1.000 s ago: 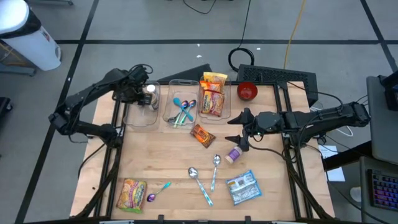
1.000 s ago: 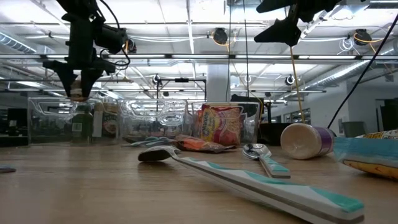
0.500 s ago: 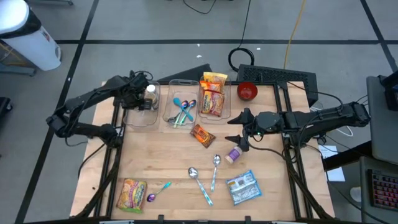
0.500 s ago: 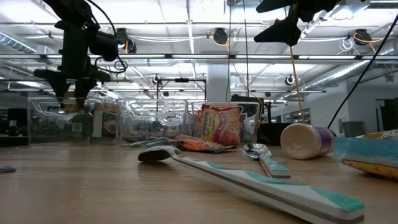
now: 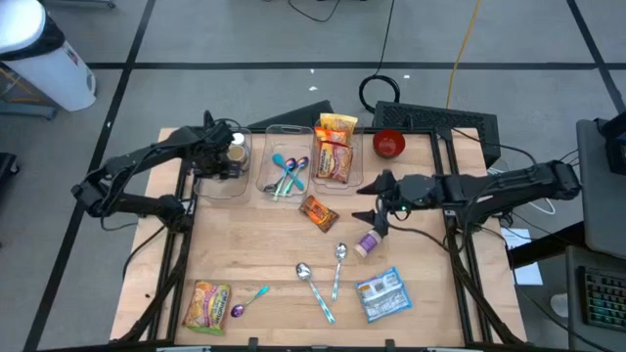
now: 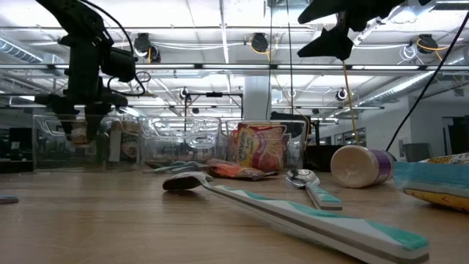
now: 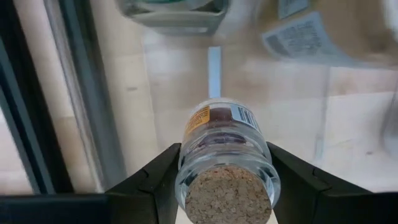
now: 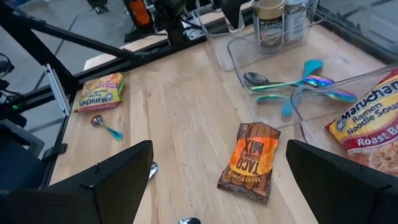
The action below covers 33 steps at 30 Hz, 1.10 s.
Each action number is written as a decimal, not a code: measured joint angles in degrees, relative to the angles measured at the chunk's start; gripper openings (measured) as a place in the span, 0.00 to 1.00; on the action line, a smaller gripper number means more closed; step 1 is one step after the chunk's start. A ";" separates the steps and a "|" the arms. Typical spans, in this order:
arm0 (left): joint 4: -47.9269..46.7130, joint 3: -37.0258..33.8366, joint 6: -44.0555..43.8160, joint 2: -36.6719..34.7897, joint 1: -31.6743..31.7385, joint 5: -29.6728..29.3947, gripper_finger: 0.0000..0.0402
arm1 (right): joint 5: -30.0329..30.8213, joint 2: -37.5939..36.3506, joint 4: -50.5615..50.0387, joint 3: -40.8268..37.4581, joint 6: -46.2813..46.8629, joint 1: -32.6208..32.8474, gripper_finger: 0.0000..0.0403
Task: Pick & Place Food Item
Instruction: Put the brown spice bottle into the left transparent bin
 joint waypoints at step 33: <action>1.81 -0.11 3.48 5.34 5.36 1.45 0.48 | -0.27 1.77 -0.02 0.00 0.24 0.09 0.90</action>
